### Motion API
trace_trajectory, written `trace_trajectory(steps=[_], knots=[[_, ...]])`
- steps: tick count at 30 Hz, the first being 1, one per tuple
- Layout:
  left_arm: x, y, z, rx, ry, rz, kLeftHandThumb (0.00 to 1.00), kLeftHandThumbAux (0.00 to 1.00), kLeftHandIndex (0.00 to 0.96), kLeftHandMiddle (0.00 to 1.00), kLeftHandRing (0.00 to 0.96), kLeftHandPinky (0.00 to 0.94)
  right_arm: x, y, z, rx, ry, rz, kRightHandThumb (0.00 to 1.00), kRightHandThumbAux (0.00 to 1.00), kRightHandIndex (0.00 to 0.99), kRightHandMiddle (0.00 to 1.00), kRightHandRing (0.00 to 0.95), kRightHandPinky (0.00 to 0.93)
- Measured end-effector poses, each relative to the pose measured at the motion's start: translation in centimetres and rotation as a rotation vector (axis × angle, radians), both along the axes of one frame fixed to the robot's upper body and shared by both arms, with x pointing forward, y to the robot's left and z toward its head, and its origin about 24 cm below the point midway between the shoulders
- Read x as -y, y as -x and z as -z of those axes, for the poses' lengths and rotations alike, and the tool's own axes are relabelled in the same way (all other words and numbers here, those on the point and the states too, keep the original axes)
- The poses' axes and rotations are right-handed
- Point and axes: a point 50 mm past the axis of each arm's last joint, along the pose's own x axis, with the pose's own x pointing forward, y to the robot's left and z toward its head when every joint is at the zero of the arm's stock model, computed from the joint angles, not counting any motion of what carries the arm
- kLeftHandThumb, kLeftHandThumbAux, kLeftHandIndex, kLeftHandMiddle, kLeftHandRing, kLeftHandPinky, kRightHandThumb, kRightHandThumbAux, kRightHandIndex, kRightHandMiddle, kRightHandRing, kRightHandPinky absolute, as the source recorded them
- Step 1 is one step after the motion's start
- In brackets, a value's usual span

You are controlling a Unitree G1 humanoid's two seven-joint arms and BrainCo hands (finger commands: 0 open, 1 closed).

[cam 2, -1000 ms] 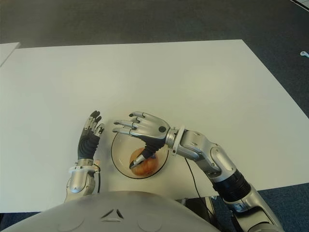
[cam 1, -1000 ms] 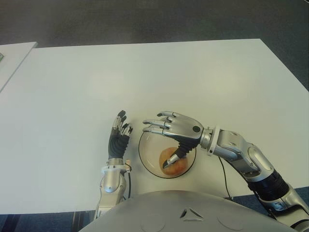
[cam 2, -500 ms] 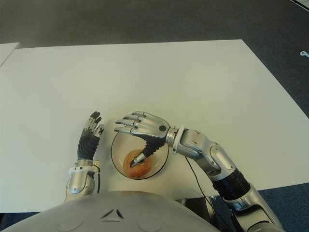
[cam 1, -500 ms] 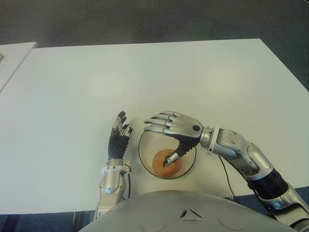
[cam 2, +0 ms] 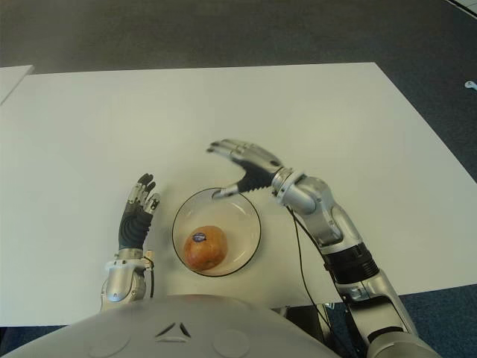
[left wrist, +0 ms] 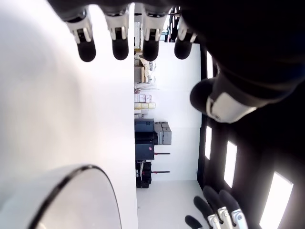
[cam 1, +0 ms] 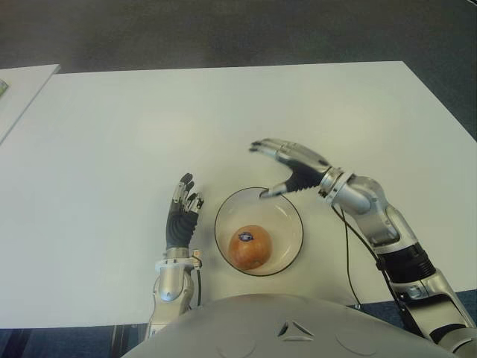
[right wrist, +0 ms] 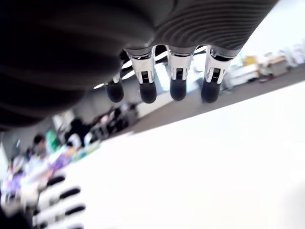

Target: Put the apples into the plate.

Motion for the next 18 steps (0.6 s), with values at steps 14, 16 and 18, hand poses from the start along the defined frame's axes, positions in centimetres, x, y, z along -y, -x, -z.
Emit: trace_trajectory(steps=[14, 16, 18], knots=[[-0.1, 0.7, 0.4, 0.006, -0.025, 0.006, 0.040, 0.492, 0.000, 0.000, 0.000, 0.000, 4.8, 2.5, 6.6, -0.462, -0.755, 0.452, 0.087, 0.342, 0.000, 0.000, 0.000, 0.000], [-0.2, 1.0, 0.5, 0.004, -0.051, 0.009, 0.035, 0.493, 0.000, 0.000, 0.000, 0.000, 5.6, 3.0, 7.7, -0.516, -0.840, 0.521, 0.085, 0.359, 0.000, 0.006, 0.000, 0.000], [-0.3, 1.2, 0.6, 0.000, -0.066, 0.010, 0.033, 0.493, 0.000, 0.000, 0.000, 0.000, 6.0, 3.4, 8.5, -0.553, -0.905, 0.575, 0.087, 0.372, 0.006, 0.017, 0.000, 0.002]])
